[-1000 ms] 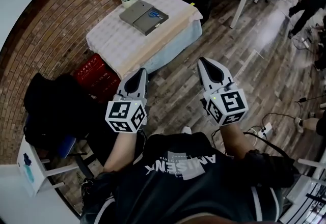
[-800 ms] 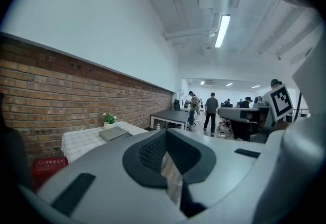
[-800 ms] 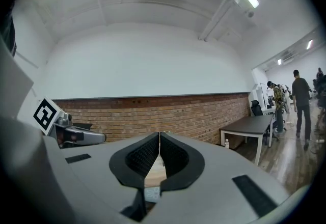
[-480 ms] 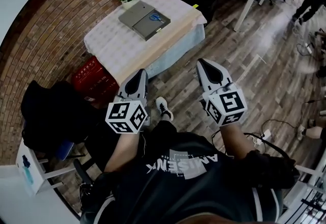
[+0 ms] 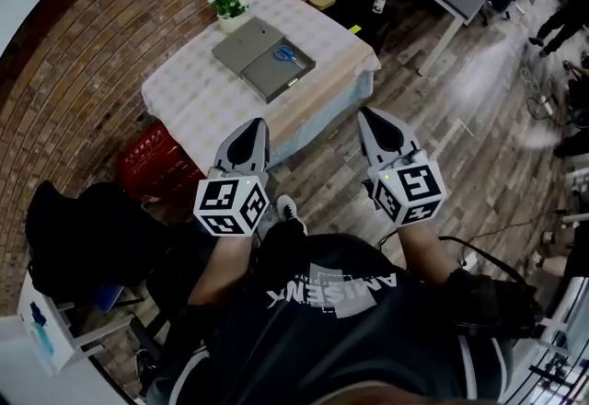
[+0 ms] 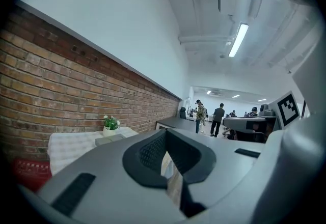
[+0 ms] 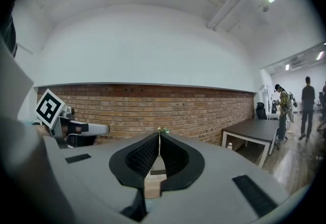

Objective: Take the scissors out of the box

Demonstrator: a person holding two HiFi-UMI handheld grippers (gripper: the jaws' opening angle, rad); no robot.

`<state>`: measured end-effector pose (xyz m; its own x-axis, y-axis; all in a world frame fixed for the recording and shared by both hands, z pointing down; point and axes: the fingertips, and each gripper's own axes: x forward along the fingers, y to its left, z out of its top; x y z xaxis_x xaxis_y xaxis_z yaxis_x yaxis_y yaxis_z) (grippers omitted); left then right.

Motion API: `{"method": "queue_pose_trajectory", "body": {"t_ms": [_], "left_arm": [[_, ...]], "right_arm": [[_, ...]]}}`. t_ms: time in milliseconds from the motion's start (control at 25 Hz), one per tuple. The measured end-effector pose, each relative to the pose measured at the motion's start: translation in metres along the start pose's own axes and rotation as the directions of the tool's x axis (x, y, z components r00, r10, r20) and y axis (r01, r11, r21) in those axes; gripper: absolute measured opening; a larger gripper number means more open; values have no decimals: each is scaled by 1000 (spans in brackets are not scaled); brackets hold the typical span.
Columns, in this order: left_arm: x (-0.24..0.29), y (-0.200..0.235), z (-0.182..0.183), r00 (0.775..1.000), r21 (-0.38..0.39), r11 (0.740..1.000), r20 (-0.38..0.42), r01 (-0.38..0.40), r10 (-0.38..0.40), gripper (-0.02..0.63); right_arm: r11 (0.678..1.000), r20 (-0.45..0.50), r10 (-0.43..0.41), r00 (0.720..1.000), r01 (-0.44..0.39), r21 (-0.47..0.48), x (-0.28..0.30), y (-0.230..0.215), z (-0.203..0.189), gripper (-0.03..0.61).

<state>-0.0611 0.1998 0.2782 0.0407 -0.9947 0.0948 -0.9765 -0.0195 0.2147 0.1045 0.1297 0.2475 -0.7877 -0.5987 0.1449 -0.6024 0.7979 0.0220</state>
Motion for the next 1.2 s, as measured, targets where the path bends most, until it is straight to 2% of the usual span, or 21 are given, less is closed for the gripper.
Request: {"method": "queue_pose_trajectory", "body": {"t_ms": [200, 360, 520, 760, 960, 1200], "left_arm": [[37, 63, 27, 1000, 5, 1000, 4, -24, 24, 12], [62, 114, 33, 998, -11, 998, -11, -55, 55, 12], [85, 152, 34, 998, -24, 998, -29, -50, 50, 12], [118, 173, 38, 999, -31, 1000, -53, 2, -4, 12], [141, 181, 40, 997, 15, 999, -69, 44, -42, 12], [162, 193, 44, 997, -10, 999, -73, 30, -31, 12]], "right_arm": [[1000, -16, -3, 1000, 3, -17, 74, -4, 17, 41], [1000, -26, 1, 1000, -1, -12, 135, -6, 22, 42], [1000, -38, -7, 999, 7, -6, 180, -8, 25, 42], [1000, -44, -29, 999, 29, 1, 217, -16, 26, 43], [999, -60, -35, 998, 35, 0, 235, -28, 25, 43], [1000, -70, 16, 997, -15, 16, 264, -42, 20, 43]]}}
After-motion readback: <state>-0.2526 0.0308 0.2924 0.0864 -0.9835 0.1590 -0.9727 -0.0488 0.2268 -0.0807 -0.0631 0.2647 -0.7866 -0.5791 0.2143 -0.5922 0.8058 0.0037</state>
